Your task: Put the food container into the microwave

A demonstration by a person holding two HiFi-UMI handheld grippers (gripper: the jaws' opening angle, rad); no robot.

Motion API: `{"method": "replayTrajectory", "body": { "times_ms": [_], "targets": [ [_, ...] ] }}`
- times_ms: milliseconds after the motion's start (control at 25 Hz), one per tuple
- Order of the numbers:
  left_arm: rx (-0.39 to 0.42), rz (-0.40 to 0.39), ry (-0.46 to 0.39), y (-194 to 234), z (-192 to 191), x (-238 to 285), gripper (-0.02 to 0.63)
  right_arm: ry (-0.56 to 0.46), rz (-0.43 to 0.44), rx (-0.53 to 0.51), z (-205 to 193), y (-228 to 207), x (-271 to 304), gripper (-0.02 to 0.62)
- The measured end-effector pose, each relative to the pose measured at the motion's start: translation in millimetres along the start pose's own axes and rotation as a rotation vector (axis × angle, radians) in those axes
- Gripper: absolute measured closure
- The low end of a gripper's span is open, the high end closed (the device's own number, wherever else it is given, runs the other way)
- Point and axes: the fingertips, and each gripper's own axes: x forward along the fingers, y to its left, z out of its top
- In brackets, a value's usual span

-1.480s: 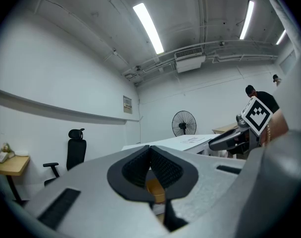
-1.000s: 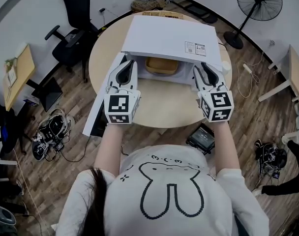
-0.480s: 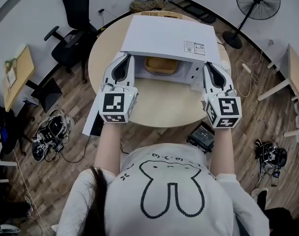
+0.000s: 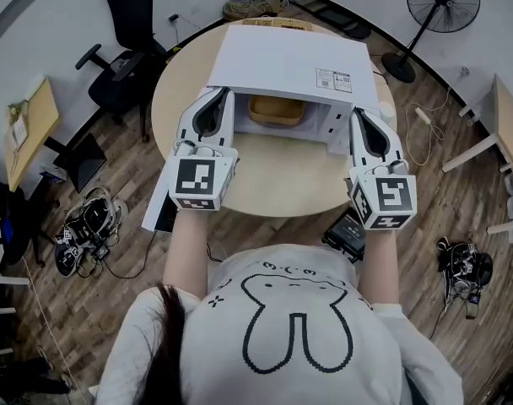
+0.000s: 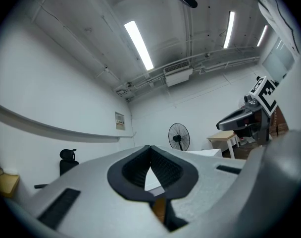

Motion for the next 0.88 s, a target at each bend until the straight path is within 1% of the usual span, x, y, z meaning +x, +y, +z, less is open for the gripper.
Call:
{"method": "replayTrajectory", "body": {
  "times_ms": [80,520,880],
  "targets": [
    [0.01,-0.004,-0.005,-1.2,2.9,-0.3,0.598,-0.003,-0.001,-0.003,2.3,0.6,-0.7,0.566],
    [-0.002,0.006,-0.015,-0.3,7.7,-5.1,0.598,-0.016,0.021,0.003,7.4,8.9,-3.5,0.566],
    [0.014,-0.011,-0.022,-2.5,15.7,-11.2,0.598,-0.005,0.04,-0.016,10.9,15.0,-5.3,0.568]
  ]
}}
